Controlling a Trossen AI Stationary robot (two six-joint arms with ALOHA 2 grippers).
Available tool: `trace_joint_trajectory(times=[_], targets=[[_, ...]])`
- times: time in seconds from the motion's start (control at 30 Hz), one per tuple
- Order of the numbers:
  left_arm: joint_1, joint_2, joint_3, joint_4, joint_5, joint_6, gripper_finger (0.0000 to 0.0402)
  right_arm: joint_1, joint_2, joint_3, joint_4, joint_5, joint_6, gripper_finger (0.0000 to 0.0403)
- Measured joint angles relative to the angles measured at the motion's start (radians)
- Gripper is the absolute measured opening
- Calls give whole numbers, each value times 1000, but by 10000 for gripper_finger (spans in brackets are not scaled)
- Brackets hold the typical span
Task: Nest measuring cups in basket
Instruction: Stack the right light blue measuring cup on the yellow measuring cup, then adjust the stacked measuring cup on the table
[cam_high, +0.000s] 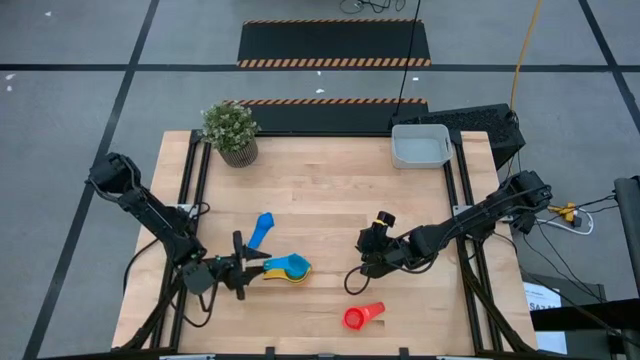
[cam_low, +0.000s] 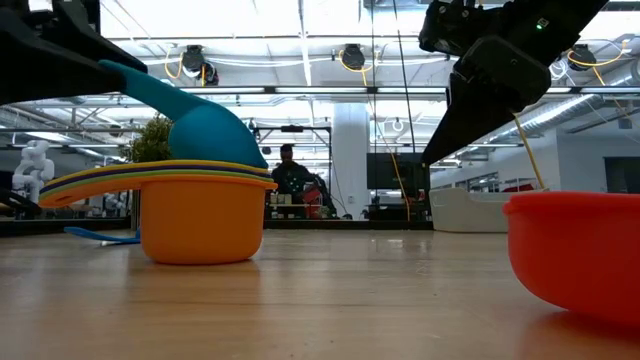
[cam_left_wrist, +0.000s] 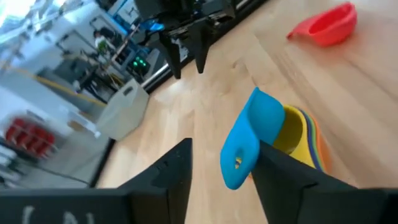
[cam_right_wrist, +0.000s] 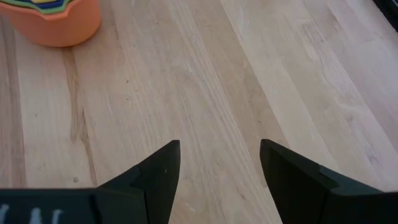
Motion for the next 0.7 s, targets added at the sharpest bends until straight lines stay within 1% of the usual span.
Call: trace_joint_trajectory(times=[0.13,0.3,0.4,0.57,0.7], targets=[[3,0,0,0,16,-115,179,0,0,0,0,0,0,212],[4,-3,0,-2,112,-234,188,0,0,0,0,-1,0,212],[11,-35,0,-21,150,-311,189,0,0,0,0,-1,0,212],[30,-139,0,-142,204,-453,189,0,0,0,0,-1,0,212],[30,-207,0,-242,207,-529,189,0,0,0,0,-1,0,212]])
